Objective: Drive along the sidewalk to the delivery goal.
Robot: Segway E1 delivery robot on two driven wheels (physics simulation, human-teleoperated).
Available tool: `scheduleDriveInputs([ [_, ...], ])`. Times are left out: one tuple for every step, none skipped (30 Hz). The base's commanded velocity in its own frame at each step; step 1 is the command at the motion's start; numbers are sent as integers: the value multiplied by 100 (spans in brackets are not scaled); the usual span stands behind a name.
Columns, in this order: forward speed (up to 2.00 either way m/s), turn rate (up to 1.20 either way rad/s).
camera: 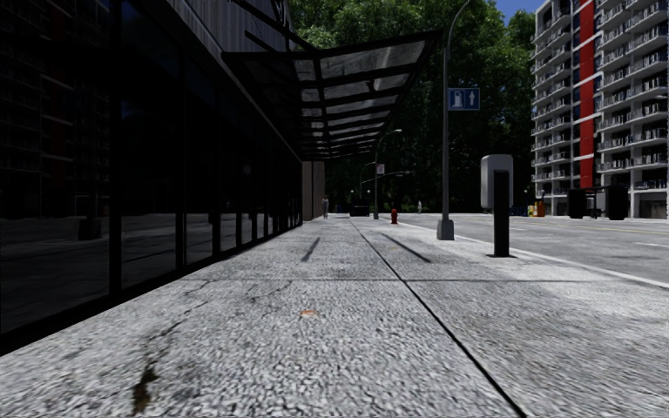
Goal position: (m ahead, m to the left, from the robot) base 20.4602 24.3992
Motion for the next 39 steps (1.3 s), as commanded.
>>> scheduleDriveInputs([
  [200, 0],
  [200, 0],
  [200, 0],
  [200, 0],
  [200, 0],
  [200, 0],
  [200, 0],
  [200, 0],
  [200, 0],
  [200, 0],
  [200, 0],
  [200, 0],
  [200, 0],
  [200, 0],
  [200, 0],
  [200, 0],
  [200, 0],
  [200, 0],
  [200, 0],
  [200, 0],
  [200, 0],
  [200, 0],
  [200, 0],
  [200, 0],
  [200, 0],
  [200, 0],
  [200, 0],
  [200, 0],
  [200, 0],
  [200, 0],
  [200, 0],
  [200, 0],
  [200, 0],
  [200, 0],
  [200, 0],
  [200, 0],
  [200, 0],
  [200, 0],
  [200, 0],
])
